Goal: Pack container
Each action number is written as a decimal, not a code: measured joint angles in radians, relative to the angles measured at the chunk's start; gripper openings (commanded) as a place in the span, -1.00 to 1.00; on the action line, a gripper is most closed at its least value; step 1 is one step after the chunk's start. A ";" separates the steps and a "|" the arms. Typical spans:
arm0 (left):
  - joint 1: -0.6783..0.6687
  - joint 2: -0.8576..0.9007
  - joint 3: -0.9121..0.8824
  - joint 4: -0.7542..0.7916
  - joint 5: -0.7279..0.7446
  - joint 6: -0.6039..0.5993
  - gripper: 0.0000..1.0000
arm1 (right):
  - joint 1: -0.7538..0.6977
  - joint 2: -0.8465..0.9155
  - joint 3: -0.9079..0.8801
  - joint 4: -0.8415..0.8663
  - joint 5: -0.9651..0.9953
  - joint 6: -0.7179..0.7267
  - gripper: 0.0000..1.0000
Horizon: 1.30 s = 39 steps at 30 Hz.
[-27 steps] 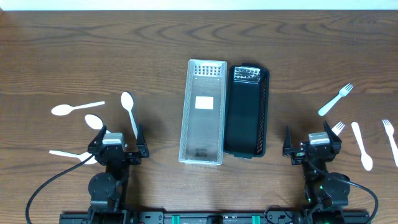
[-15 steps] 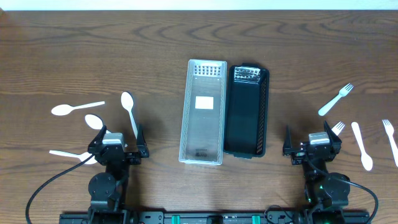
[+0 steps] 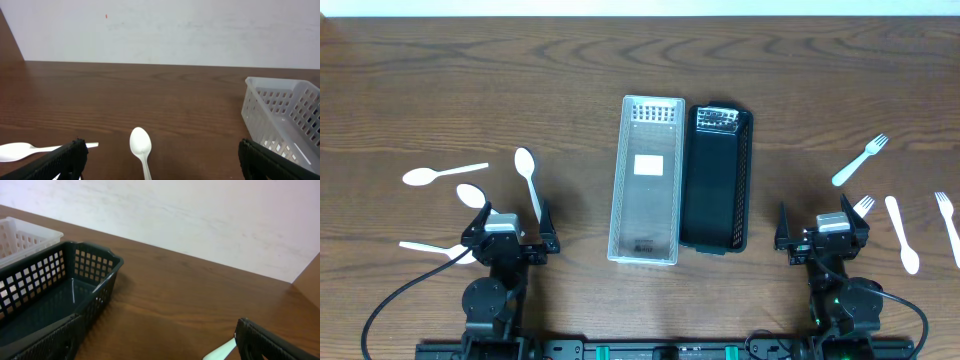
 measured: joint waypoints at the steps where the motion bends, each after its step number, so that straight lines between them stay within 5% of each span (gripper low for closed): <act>1: 0.000 0.000 0.000 0.000 0.000 0.000 0.96 | 0.000 0.000 0.000 0.000 0.000 0.000 0.98; 13: 0.000 0.000 0.000 0.000 0.000 0.000 0.96 | 0.000 0.000 0.000 0.000 0.000 0.017 0.98; 18: 0.000 0.000 0.000 0.000 0.000 -0.009 0.96 | 0.000 0.000 0.000 0.000 0.003 0.144 0.98; 25: 0.000 0.074 0.031 -0.036 -0.002 -0.203 0.96 | 0.000 0.000 0.002 0.008 0.024 0.294 0.99; 32: 0.000 0.420 0.376 -0.086 -0.025 -0.243 0.96 | 0.000 0.092 0.100 0.006 0.029 0.327 0.98; 39: 0.000 0.903 0.859 -0.407 -0.024 -0.243 0.96 | 0.000 0.526 0.453 -0.183 -0.028 0.317 0.98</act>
